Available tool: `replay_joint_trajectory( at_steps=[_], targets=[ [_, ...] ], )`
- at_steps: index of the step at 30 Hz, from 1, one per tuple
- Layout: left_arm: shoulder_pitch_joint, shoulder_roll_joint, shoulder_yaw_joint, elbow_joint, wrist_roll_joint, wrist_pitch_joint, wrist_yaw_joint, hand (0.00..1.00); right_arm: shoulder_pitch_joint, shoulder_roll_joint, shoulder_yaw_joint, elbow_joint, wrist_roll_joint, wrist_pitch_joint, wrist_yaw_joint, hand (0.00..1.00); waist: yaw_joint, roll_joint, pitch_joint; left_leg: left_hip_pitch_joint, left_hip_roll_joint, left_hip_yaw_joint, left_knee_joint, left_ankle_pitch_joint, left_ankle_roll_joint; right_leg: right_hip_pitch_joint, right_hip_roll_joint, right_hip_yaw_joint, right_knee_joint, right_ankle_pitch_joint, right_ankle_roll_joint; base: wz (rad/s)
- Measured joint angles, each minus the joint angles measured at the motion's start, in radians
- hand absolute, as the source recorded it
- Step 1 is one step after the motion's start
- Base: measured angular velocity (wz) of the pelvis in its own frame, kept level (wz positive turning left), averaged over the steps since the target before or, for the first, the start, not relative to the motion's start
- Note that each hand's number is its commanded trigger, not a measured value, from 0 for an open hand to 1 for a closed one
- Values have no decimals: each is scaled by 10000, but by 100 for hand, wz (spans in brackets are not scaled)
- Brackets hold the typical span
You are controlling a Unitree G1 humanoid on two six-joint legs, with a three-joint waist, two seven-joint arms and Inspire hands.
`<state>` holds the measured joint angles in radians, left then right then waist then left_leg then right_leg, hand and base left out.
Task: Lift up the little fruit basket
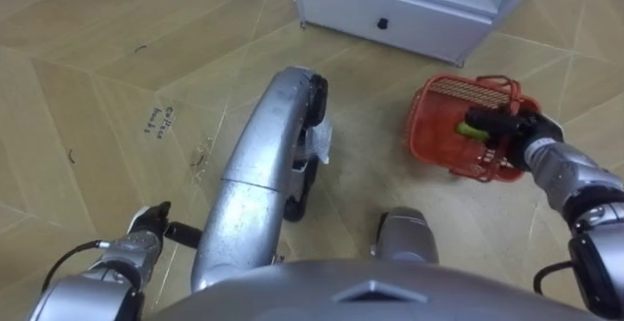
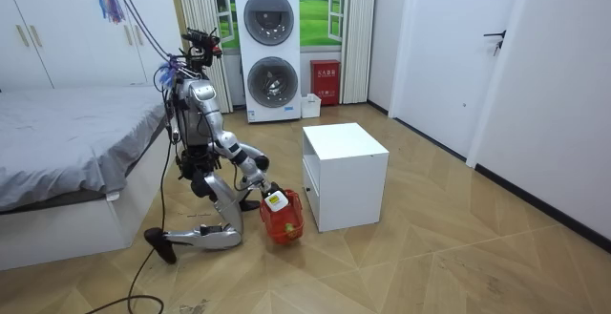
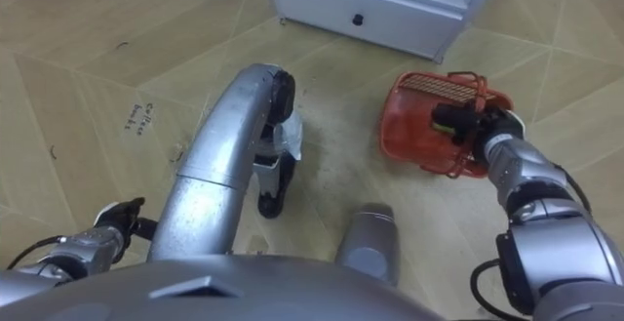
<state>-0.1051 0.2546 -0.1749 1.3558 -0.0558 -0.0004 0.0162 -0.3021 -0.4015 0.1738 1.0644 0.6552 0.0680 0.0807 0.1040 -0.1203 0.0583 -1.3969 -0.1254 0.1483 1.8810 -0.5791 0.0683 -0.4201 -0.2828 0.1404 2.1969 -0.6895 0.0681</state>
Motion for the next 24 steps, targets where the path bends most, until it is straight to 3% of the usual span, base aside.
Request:
replay_joint_trajectory(
  at_steps=[4,6,9,11,12,13,14,16,17,18,19,20,22,23,24],
  targets=[
    [55,44,549,-27,42,44,-3,0,-250,-20,-17,-1182,-90,230,-26,100,40,-66,-45,122,136,-242,-291,-74,119,29,597,96,-796,-112,119,-10],
    [197,33,585,-166,74,92,5,0,-270,-17,-30,-1865,-130,421,6,100,92,-135,-82,465,216,-264,-837,-96,172,27,656,172,-1679,-122,141,-29],
    [788,28,994,-325,64,253,42,0,-249,-17,-107,-3133,-109,670,269,100,89,-170,-158,1497,437,-332,-2342,-60,297,418,761,151,-4282,-120,142,-41],
    [1284,27,1360,-467,0,303,177,0,-42,-18,-278,-4168,-126,765,332,100,34,-184,-227,2345,446,-326,-3518,42,388,1033,753,52,-6330,28,289,-35],
    [1482,35,1648,-490,-1,371,267,0,305,-10,-442,-4900,-127,811,433,100,-2,-195,-262,2994,432,-311,-4321,110,482,1585,745,-11,-7769,380,337,-26],
    [1784,46,2041,-667,-27,404,434,0,796,-17,-563,-5642,-126,900,554,100,-50,-282,-354,3711,414,-236,-5141,180,563,2041,691,-10,-8955,1067,338,-25],
    [1955,48,2223,-800,-42,414,501,0,1028,-17,-624,-5985,-133,967,607,100,-3,-290,-375,4080,407,-207,-5527,213,604,2255,689,-3,-9431,1510,311,-30],
    [2291,107,2631,-961,-161,461,740,0,1772,-10,-856,-6967,-183,1008,675,100,25,-243,-417,5636,309,-181,-7017,358,700,2964,674,39,-10846,3794,267,-25],
    [2344,133,2654,-1017,-223,462,849,0,1899,-11,-890,-7123,-207,1009,720,100,12,-236,-424,6000,274,-177,-7363,406,727,3053,676,67,-11000,4411,276,-20],
    [2359,169,2695,-1048,-289,464,1047,0,2063,-1,-899,-7361,-456,1022,764,100,29,-230,-435,6671,257,-175,-7989,496,772,3064,734,162,-11138,5487,388,-22],
    [2358,222,2681,-1085,-292,481,1150,0,2165,41,-890,-7498,-705,1104,861,100,26,-231,-438,7340,244,-187,-8546,563,798,2974,866,207,-11054,5821,502,-24],
    [2358,242,2688,-1109,-293,483,1181,0,2272,55,-892,-7630,-797,1142,899,100,25,-206,-445,7641,252,-211,-8784,584,799,2895,915,209,-10935,5731,504,-25],
    [2382,225,2677,-1204,-294,565,1332,0,2481,53,-906,-8215,-871,1190,1039,100,-3,-134,-461,8738,267,-227,-9671,670,754,2176,1167,104,-10406,4570,478,-25],
    [2381,210,2683,-1233,-292,626,1335,0,2486,52,-926,-8368,-895,1191,1045,100,-44,-103,-477,8975,274,-232,-9914,717,739,1945,1160,-16,-10400,4209,479,-18],
    [2382,191,2701,-1362,-264,714,1381,0,2481,54,-963,-8740,-1018,1191,1055,100,-99,-65,-489,9437,333,-270,-10394,843,659,1551,1135,-307,-10569,3560,441,-7]
  ],
)
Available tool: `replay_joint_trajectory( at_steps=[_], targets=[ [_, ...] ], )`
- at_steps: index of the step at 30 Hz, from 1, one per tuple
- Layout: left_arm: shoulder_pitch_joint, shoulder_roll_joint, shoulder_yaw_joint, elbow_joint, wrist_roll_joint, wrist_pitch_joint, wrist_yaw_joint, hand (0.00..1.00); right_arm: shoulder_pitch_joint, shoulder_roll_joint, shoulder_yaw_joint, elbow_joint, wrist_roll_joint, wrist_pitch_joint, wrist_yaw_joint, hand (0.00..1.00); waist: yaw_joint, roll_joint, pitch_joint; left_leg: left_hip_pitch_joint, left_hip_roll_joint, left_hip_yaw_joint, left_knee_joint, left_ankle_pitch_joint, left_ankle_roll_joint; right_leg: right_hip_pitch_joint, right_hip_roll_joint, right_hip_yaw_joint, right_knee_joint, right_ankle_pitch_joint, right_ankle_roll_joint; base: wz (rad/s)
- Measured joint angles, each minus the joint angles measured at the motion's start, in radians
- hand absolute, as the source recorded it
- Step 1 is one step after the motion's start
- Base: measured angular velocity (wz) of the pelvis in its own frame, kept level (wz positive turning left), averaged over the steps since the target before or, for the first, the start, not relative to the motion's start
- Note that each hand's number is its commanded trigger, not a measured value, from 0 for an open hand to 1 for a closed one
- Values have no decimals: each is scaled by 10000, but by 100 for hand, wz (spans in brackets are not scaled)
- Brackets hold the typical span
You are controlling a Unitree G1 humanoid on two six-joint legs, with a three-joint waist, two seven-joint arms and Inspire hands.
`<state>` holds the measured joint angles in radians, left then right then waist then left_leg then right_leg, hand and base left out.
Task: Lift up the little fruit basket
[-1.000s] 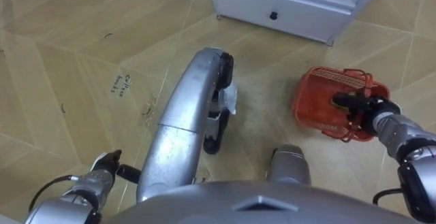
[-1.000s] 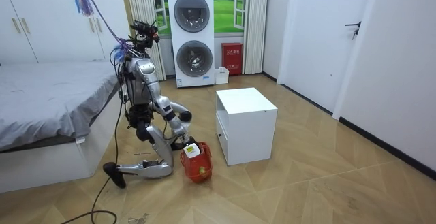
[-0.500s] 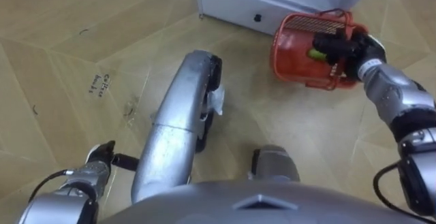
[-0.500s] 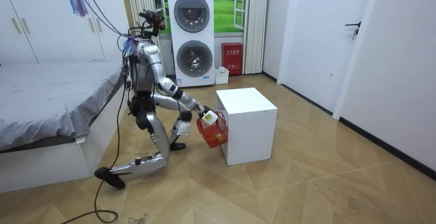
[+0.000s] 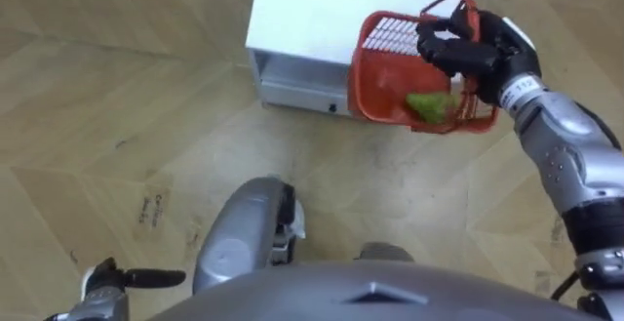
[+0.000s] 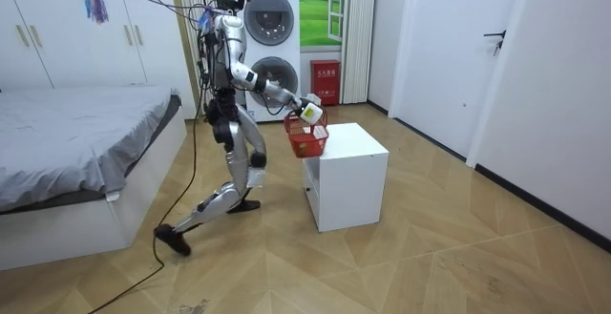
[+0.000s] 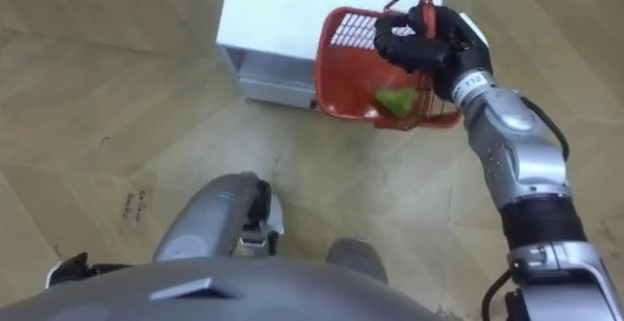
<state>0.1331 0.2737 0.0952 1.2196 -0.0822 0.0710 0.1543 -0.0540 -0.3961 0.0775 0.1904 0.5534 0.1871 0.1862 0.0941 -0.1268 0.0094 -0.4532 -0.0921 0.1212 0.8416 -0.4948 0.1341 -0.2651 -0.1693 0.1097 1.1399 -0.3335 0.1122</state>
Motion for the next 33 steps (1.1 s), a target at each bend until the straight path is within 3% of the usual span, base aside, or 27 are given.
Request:
replay_joint_trajectory(
  at_steps=[1,2,5,6,7,8,9,10,11,12,14,15,16,17,18,19,21,27,29,33],
  targets=[
    [1,-18,-1,-183,-22,129,187,0,-13,4,-3,-233,0,-11,31,100,-18,61,14,484,118,-155,-519,165,-126,-215,2,-456,-661,-608,-92,0],
    [2,-46,18,-333,-20,156,377,0,-15,5,-21,-349,0,-11,67,100,-35,108,10,933,283,-301,-1039,378,-266,-306,7,-950,-1668,-956,-175,7],
    [83,-104,15,-675,16,170,626,0,-8,7,-87,-668,6,-12,42,100,-17,101,-48,1551,594,-632,-1734,644,-623,-189,208,-1641,-4196,-1046,-278,9],
    [209,-132,52,-833,95,182,649,0,-9,6,-124,-867,11,-9,70,100,45,26,-115,1800,684,-830,-1988,756,-825,227,362,-1861,-5055,-932,-384,-8],
    [297,-251,233,-963,198,288,681,0,-34,-1,-232,-905,55,-9,120,100,80,45,-123,2094,799,-993,-2376,911,-1031,836,529,-2203,-5859,-611,-616,0],
    [359,-276,256,-993,239,349,693,0,-29,2,-255,-900,114,-8,124,100,36,44,-107,2147,867,-1019,-2488,1056,-1064,1201,640,-2248,-6340,-432,-665,34],
    [488,-300,266,-1014,385,426,698,0,15,11,-318,-891,142,1,106,100,-173,-97,-51,2147,872,-871,-2596,1321,-1123,1900,720,-2033,-7237,-198,-739,78],
    [557,-421,250,-1126,582,510,696,0,33,-45,-523,-888,333,-4,92,100,-342,-172,-69,1970,686,-723,-3370,1711,-1145,2276,741,-1763,-7792,-103,-747,93],
    [643,-526,244,-1281,883,630,674,0,39,29,-707,-799,381,-13,5,100,-307,-259,-155,1963,721,-516,-3645,2070,-915,2382,722,-1600,-8031,-84,-724,63],
    [705,-575,232,-1337,1053,683,664,0,40,41,-707,-790,381,0,-32,100,-215,-272,-160,2103,725,-433,-3780,2150,-863,2389,722,-1680,-8071,-6,-656,0],
    [882,-626,242,-1371,1526,778,568,0,146,158,-687,-802,351,17,-2,100,324,-178,-120,2608,881,-1019,-4229,2244,-926,2153,968,-2085,-8028,93,-680,-51],
    [1051,-620,339,-1372,1648,792,530,0,153,219,-606,-912,296,22,20,100,519,-46,-97,2871,1054,-1681,-4454,2286,-1025,1805,1352,-2345,-8461,248,-983,-40],
    [1200,-595,535,-1363,1724,844,484,0,299,227,-571,-1144,257,22,-8,100,458,17,-96,3160,1164,-2133,-4743,2368,-1197,1444,1600,-2671,-9002,1112,-1339,-12],
    [1275,-594,611,-1343,1825,855,474,0,435,218,-589,-1232,254,21,-36,100,416,48,-82,3358,1193,-2225,-4868,2383,-1246,1452,1606,-2947,-8989,1653,-1524,28],
    [1458,-593,645,-1343,1947,905,443,0,595,232,-581,-1260,255,21,-113,100,291,50,-155,3818,1301,-1956,-5223,2477,-1430,2018,1604,-3178,-9108,1785,-1560,25],
    [1512,-621,650,-1340,1938,976,306,0,584,228,-584,-1250,295,19,-198,100,285,17,-86,4110,1323,-1502,-5423,2548,-1548,2470,1611,-3015,-9358,1793,-1569,16],
    [1488,-703,580,-1359,1930,1046,169,0,583,231,-583,-1237,390,-41,-209,100,217,31,-73,4314,1321,-1221,-6106,2768,-1548,2803,1639,-2981,-9612,1785,-1559,13],
    [1435,-695,592,-1452,1952,1195,-417,0,581,328,-562,-1252,382,1,82,100,412,-16,-75,4666,1173,-1240,-6386,2850,-1470,2932,1616,-3181,-9722,1757,-1510,2],
    [1428,-661,563,-1494,1953,1207,-570,0,578,327,-563,-1251,371,4,91,100,385,-17,-75,4651,1121,-1272,-6381,2852,-1465,2958,1555,-3330,-9717,1690,-1404,11],
    [1424,-653,565,-1642,1963,1306,-788,0,580,328,-563,-1246,323,85,134,100,385,119,-1,4588,1096,-1283,-6353,2850,-1455,2972,1532,-3467,-9718,1670,-1378,8]
  ],
)
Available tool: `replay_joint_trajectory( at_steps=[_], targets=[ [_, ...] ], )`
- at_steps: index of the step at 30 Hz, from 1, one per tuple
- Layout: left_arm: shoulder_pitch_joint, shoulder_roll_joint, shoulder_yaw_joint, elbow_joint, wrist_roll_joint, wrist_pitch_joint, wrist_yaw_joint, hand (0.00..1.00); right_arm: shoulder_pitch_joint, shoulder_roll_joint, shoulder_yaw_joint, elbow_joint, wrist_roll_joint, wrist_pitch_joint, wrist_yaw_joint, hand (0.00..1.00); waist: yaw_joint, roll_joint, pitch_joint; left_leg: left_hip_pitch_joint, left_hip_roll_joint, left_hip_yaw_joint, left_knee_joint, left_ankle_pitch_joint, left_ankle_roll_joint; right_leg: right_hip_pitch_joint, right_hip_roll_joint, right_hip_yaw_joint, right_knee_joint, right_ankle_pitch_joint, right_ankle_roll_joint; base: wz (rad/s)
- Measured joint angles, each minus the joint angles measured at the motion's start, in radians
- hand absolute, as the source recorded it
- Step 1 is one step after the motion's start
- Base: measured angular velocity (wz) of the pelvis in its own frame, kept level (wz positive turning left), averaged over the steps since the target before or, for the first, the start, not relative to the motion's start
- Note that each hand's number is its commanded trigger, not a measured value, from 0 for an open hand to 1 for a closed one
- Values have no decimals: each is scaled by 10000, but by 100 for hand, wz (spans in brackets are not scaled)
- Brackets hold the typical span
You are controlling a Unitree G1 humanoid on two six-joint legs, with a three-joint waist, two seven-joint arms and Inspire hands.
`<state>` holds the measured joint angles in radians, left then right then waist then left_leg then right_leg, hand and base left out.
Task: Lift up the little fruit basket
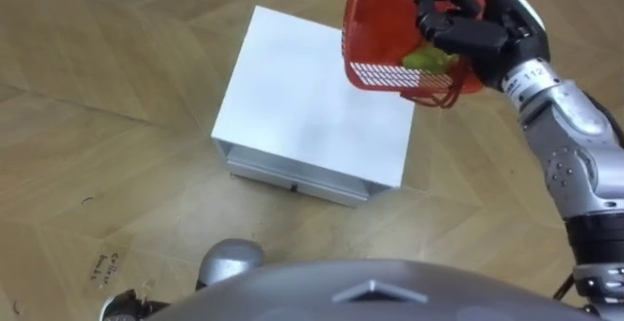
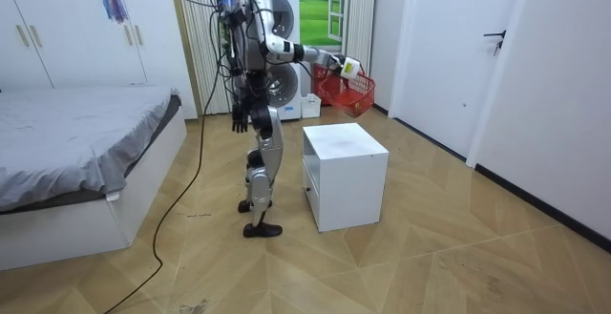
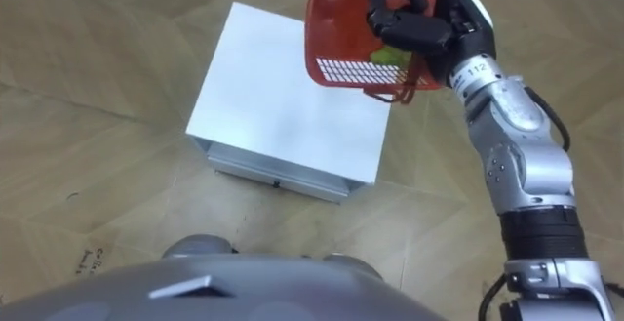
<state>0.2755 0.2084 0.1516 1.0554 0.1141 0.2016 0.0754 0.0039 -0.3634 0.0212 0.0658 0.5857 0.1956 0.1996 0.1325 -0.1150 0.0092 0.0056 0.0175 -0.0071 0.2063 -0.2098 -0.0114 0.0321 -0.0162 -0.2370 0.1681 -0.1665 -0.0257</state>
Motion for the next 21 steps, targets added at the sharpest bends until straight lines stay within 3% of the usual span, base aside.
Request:
replay_joint_trajectory(
  at_steps=[3,7,8,12,16,21],
  targets=[
    [-1,-11,3,-163,130,135,-147,0,19,0,0,4,-25,164,13,100,-5,164,-41,-42,-8,-25,2,4,28,-17,1,-63,3,-20,-31,7],
    [9,-69,11,-165,542,198,-306,0,21,-1,-16,3,-15,235,149,100,-67,402,-203,-66,-46,-109,30,26,61,-11,-18,-138,19,-52,-49,5],
    [26,-81,48,-170,571,192,-350,0,21,0,-25,2,-15,235,183,100,-42,409,-213,-35,-53,-118,30,29,65,29,-22,-149,18,-66,-48,0],
    [64,-85,121,-185,572,182,-364,0,38,6,-25,4,-16,235,223,100,-7,282,-198,-17,-87,-214,68,31,66,82,-57,-162,21,-113,-42,5],
    [71,-84,121,-178,570,164,-332,0,95,91,-20,274,-18,233,217,100,95,65,-83,43,-128,-214,67,31,67,174,-98,-170,10,-155,-4,3],
    [97,-85,238,-157,571,156,-342,0,95,208,-22,927,-18,234,218,100,134,-7,-64,20,-158,-177,62,21,82,152,-134,-161,21,-175,30,0]
  ],
)
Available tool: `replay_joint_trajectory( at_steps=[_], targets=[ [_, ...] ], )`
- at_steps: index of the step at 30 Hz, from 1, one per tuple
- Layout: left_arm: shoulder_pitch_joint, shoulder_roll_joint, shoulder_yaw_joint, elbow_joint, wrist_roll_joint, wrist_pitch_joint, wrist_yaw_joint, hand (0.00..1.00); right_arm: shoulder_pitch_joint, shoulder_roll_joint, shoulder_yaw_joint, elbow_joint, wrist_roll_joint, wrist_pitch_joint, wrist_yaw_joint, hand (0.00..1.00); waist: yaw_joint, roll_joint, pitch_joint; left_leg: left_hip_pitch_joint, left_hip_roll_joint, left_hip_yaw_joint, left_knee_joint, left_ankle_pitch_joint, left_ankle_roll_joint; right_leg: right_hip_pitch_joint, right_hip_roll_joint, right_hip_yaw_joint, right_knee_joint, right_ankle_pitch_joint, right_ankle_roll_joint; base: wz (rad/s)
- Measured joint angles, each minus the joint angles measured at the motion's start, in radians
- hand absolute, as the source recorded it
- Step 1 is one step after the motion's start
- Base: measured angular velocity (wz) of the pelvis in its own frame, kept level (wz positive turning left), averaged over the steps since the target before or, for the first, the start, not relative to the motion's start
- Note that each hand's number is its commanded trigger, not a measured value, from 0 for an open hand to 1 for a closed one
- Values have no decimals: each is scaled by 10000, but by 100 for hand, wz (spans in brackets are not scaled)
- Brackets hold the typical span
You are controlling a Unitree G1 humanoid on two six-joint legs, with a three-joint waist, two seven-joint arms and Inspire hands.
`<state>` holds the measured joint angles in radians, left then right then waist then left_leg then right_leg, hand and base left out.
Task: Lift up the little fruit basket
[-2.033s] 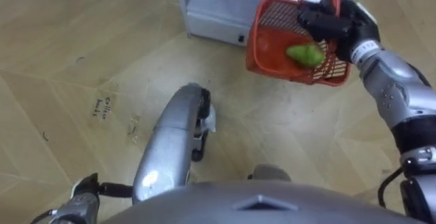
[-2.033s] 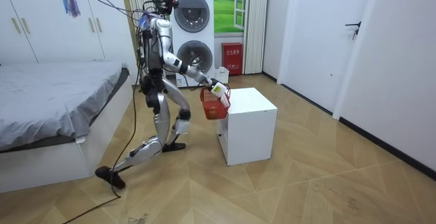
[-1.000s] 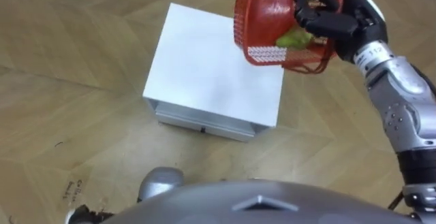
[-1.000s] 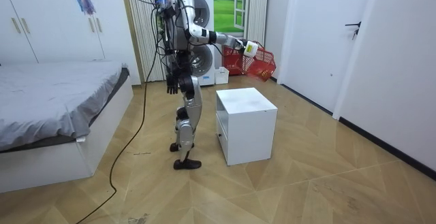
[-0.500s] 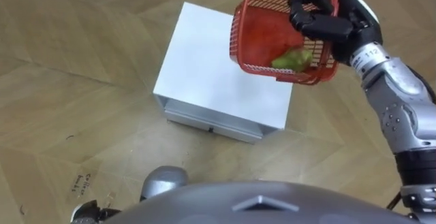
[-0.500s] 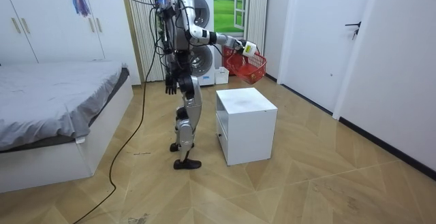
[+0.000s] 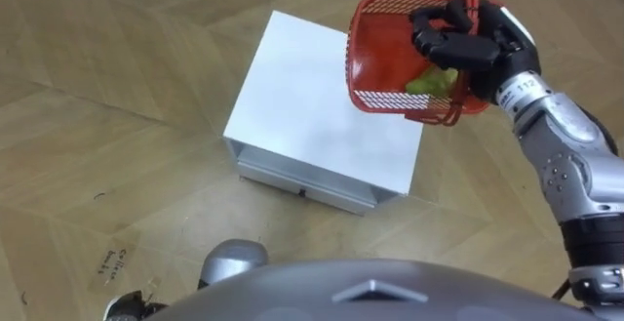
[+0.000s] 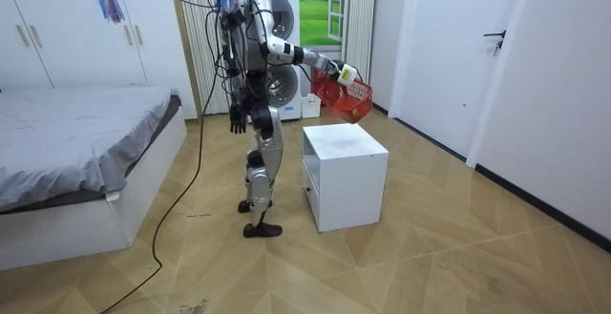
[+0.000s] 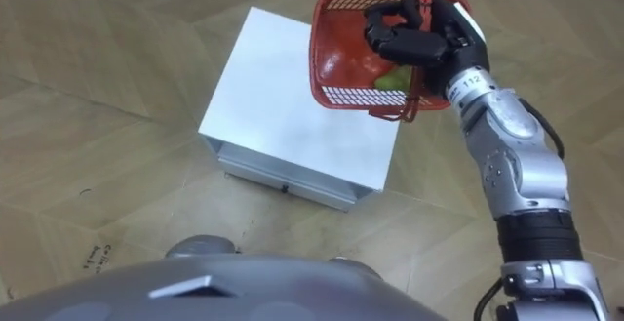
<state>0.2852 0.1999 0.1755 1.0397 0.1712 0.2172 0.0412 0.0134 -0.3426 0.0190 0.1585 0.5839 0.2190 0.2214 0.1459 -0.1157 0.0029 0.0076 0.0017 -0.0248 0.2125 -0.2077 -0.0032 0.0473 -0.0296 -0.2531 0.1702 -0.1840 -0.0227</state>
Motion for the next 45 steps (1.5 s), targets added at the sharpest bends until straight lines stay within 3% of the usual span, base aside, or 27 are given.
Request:
replay_joint_trajectory(
  at_steps=[7,11,16,24,29,37,45],
  targets=[
    [40,10,383,347,-8,-171,6,0,27,0,-26,1,64,-2,-14,100,33,128,-12,-39,-9,110,6,-17,27,-169,-9,3,192,-50,19,-5],
    [61,39,375,372,192,-243,-2,0,-117,-3,-29,2,299,-3,-320,100,75,78,-40,-237,-8,123,83,-16,28,-459,-38,55,433,-96,7,-1],
    [108,196,364,291,497,-276,195,0,-609,-42,-6,144,1994,-6,-703,100,316,19,-30,-306,-4,166,107,3,59,-579,-47,93,507,-93,0,-2],
    [152,312,342,-71,773,-190,186,0,-1483,-35,26,1064,2695,-6,-1253,100,657,-115,-41,-659,-8,183,299,3,62,-839,-52,12,546,-66,-17,2],
    [-136,326,-105,-80,747,161,150,0,-1785,-36,222,1786,4327,-5,-1631,100,733,59,72,-669,-1,148,303,5,64,-853,-111,-31,607,-66,-16,1],
    [-1226,340,-349,-101,765,549,29,0,-2292,44,691,3730,4697,15,-1760,100,537,121,81,-1109,-10,97,629,5,65,-1036,-180,-359,703,-68,-23,11],
    [-1568,360,-820,11,702,795,-105,0,-2332,299,1217,5276,5217,239,-1734,100,536,349,77,-1400,0,239,787,15,83,-1437,-195,-282,1000,-69,-26,-4]
  ],
)
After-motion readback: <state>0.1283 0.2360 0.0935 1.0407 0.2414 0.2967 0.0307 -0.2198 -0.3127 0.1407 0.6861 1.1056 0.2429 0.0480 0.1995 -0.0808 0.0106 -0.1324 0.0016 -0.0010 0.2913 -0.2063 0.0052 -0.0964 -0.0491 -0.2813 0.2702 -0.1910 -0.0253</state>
